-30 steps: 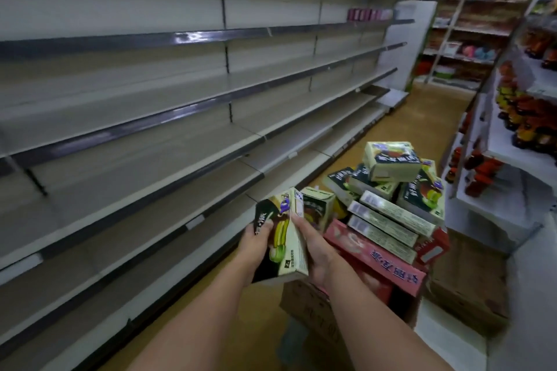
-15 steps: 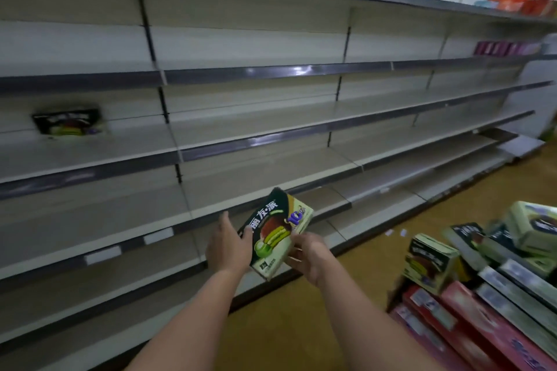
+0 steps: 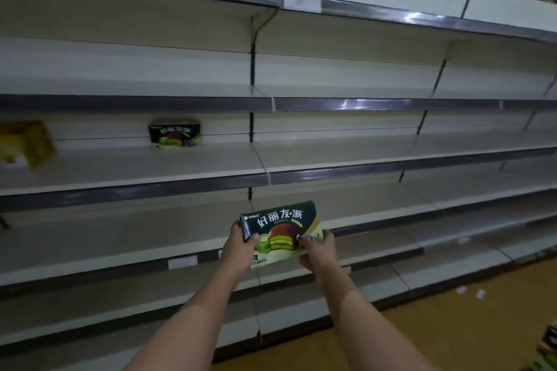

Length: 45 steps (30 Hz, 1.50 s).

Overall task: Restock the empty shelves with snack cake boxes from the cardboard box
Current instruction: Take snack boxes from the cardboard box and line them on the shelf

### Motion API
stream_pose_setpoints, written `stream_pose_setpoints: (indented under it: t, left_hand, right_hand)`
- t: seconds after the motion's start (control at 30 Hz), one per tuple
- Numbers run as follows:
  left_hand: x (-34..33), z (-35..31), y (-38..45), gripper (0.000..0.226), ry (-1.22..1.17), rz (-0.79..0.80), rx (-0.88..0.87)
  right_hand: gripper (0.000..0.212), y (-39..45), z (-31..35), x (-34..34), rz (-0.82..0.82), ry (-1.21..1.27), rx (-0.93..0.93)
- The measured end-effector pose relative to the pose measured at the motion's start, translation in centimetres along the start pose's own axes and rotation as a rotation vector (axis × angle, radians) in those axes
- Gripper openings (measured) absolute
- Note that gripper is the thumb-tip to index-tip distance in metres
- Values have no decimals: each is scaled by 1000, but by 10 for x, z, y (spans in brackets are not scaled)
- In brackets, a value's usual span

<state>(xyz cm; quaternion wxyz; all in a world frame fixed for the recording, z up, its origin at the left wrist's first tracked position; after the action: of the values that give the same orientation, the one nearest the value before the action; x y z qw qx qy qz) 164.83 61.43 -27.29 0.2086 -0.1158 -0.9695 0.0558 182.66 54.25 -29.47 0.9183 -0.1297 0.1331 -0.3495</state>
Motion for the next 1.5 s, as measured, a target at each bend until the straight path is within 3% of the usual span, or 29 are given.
stream_pose_setpoints:
  t: [0.07, 0.1, 0.23, 0.33, 0.43, 0.6, 0.8, 1.03, 1.3, 1.5]
  left_hand:
    - [23, 9, 14, 43, 33, -22, -13]
    - [35, 13, 20, 44, 67, -50, -18]
    - [76, 22, 41, 40, 232, -193, -39]
    - [102, 23, 51, 31, 326, -311, 44]
    - [126, 18, 66, 26, 365, -422, 24]
    - [158, -3, 104, 28, 358, -527, -85]
    - [195, -25, 146, 47, 454, -620, -133]
    - [212, -22, 200, 62, 379, -559, -128]
    - [235, 6, 278, 43, 54, -516, -151]
    - [251, 15, 323, 35, 145, -534, -136]
  right_hand:
    - [26, 5, -1, -27, 24, -163, 74]
    - [23, 8, -3, -39, 25, -222, 102]
    - [31, 15, 1, -87, 32, -532, 198]
    - [38, 22, 12, -125, 88, -797, 267]
    - [39, 36, 27, -160, 130, -929, 339]
    - [34, 59, 53, -210, 200, -881, 477]
    - [40, 79, 80, -264, 259, -755, 477]
    - [50, 107, 79, -308, 274, -760, 434]
    - [54, 164, 81, -371, 313, -757, 436]
    - [53, 203, 71, -407, 247, -765, 424]
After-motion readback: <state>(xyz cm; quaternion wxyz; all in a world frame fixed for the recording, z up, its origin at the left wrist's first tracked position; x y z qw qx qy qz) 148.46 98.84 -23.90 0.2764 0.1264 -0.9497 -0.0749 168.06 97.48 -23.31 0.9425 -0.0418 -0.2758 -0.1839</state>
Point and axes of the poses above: each hand's wrist, its own y-axis towards the middle knuckle, its own x-axis out of the back of the hand, z = x × y, the point moved 7 cm from there along y, towards the middle knuckle, and after that the axes turned 3 degrees about y, right-handed, at the moved point
